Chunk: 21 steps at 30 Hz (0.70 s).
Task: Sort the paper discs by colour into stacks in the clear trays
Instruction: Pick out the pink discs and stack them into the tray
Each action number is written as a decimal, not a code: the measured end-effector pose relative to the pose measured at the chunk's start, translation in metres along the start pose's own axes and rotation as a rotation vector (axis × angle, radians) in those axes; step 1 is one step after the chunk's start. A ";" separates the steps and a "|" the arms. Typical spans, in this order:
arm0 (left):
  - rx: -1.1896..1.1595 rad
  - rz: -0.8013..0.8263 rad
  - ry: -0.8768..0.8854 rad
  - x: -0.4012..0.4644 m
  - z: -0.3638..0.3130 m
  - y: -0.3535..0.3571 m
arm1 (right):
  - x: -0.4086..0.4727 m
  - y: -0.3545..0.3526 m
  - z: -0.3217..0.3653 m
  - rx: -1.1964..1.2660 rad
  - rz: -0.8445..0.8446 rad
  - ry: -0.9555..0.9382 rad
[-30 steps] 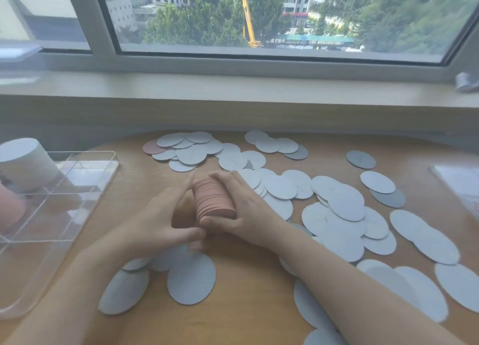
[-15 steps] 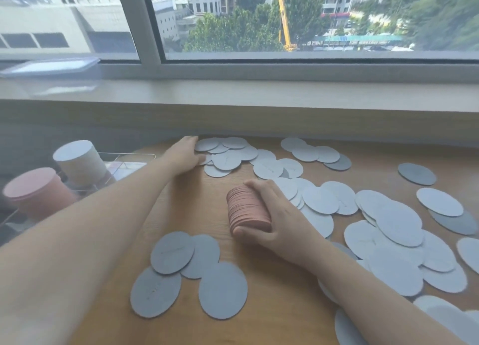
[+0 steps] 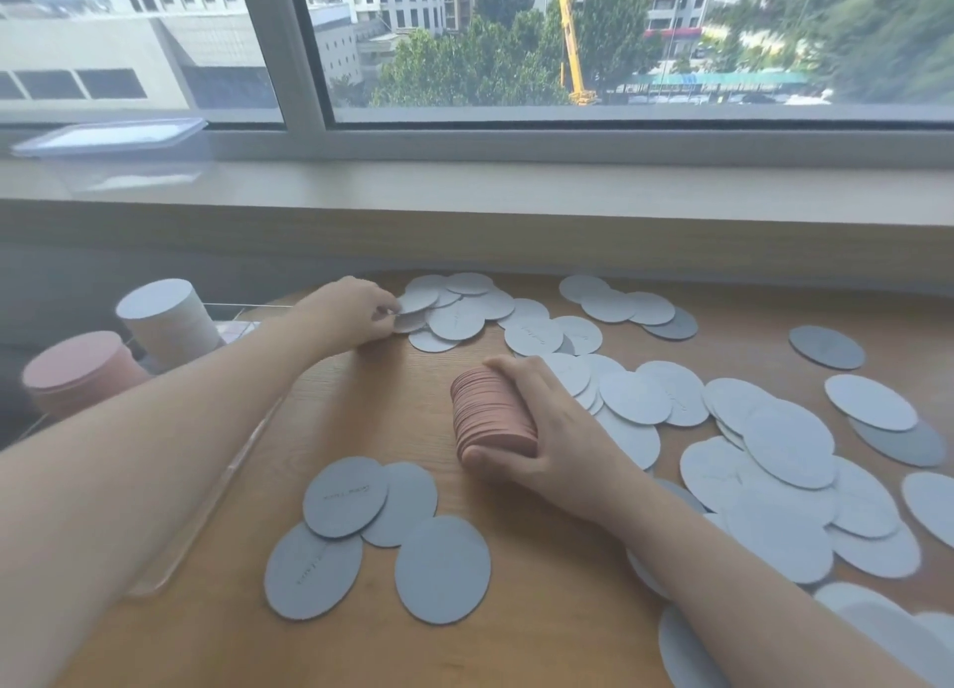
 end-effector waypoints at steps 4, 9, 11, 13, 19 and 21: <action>-0.122 -0.070 0.000 -0.028 0.001 -0.017 | -0.001 -0.001 0.000 0.009 0.006 0.009; -0.346 -0.282 0.044 -0.073 0.000 -0.036 | -0.002 -0.002 -0.001 0.039 0.003 0.018; -0.327 -0.340 0.060 -0.088 -0.005 -0.040 | -0.002 -0.002 -0.003 0.053 0.003 0.028; -0.347 -0.388 0.066 -0.101 -0.011 -0.044 | -0.003 -0.003 -0.005 0.061 -0.001 0.041; -0.572 -0.289 0.115 -0.111 -0.046 -0.021 | -0.003 -0.004 -0.002 0.063 -0.012 0.016; -0.666 -0.208 0.150 -0.107 -0.066 -0.004 | -0.004 -0.005 0.000 0.055 -0.016 -0.010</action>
Point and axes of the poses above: each hand's wrist, its own x-axis towards the middle knuckle, its own y-axis out of the palm, z = x × y, the point moved 10 cm from there along x, towards the middle knuckle, and after that the axes turned 15 degrees about -x, right-handed, at the moved point
